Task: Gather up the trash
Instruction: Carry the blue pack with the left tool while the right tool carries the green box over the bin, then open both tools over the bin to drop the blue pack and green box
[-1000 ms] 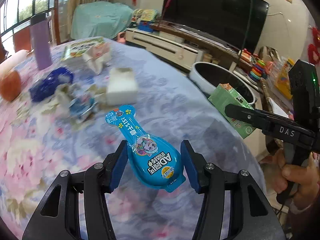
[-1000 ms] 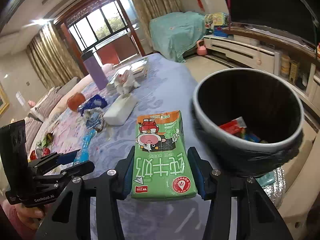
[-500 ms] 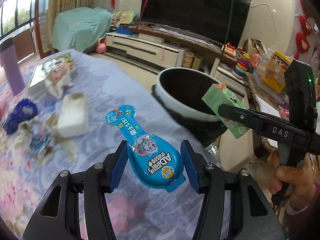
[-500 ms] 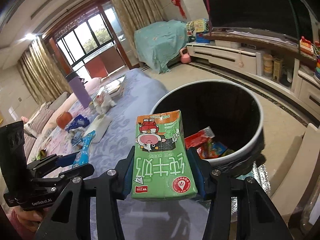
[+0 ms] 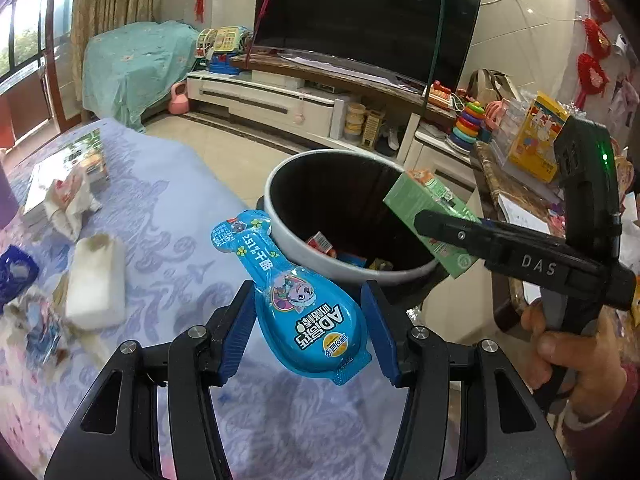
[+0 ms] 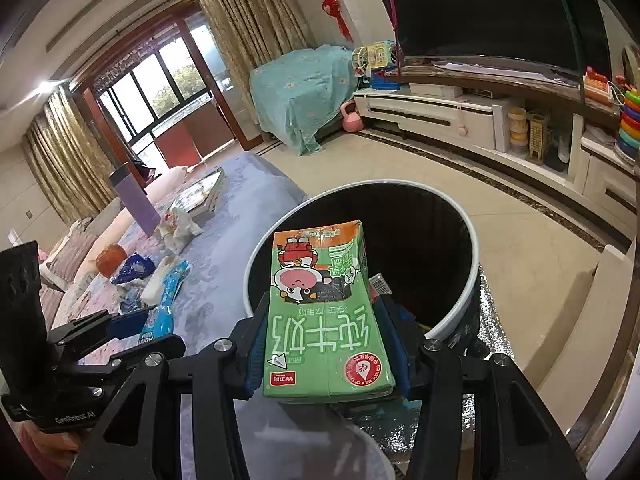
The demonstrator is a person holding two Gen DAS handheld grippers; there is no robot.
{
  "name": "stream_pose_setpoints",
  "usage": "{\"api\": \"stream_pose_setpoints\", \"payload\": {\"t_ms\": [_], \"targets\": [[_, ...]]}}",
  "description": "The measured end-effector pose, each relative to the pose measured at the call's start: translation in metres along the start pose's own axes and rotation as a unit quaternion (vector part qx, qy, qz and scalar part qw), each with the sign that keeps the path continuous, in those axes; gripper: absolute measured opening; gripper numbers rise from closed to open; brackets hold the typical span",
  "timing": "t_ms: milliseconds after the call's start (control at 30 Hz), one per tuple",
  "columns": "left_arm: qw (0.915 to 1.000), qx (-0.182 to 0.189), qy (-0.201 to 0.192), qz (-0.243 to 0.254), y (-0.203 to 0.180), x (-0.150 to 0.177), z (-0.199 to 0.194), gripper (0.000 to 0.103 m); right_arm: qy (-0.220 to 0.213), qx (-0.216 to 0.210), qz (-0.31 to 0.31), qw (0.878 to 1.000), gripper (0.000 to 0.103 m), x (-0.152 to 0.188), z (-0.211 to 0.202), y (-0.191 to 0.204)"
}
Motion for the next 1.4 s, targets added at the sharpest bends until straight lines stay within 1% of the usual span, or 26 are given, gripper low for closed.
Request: {"api": "stream_pose_setpoints", "payload": {"t_ms": [267,433,867,1233,1400], "targets": [[0.9999,-0.001,-0.001,0.012,-0.013,-0.021,0.010,0.053,0.006,0.006,0.009,1.000,0.050,-0.009,0.006,-0.017],[0.9998,-0.003,0.005,0.019,-0.018,-0.029,0.019,0.053,0.009,0.009,0.011,1.000,0.050,-0.015,0.008,-0.026],[0.9995,-0.003,0.017,0.027,-0.023,-0.051,0.034,0.053,0.023,0.015,0.009,1.000,0.050,-0.029,0.013,-0.040],[0.9990,0.002,0.031,0.031,-0.027,-0.065,0.049,0.053,0.031,0.013,0.008,0.999,0.050,-0.037,0.020,-0.045],[0.9986,0.013,0.042,0.031,-0.027,-0.067,0.056,0.054,0.034,0.011,0.010,0.999,0.052,-0.044,0.021,-0.048]]}}
Point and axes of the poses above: each gripper's, at about its wrist camera, not at the fingertips, and z roughly the way its jaws point, y to its left, x to its underside, the point moved 4 cm from there along z, roughly the way its jaws point, and after that the axes turned 13 degrees about y, right-handed, at the moved point
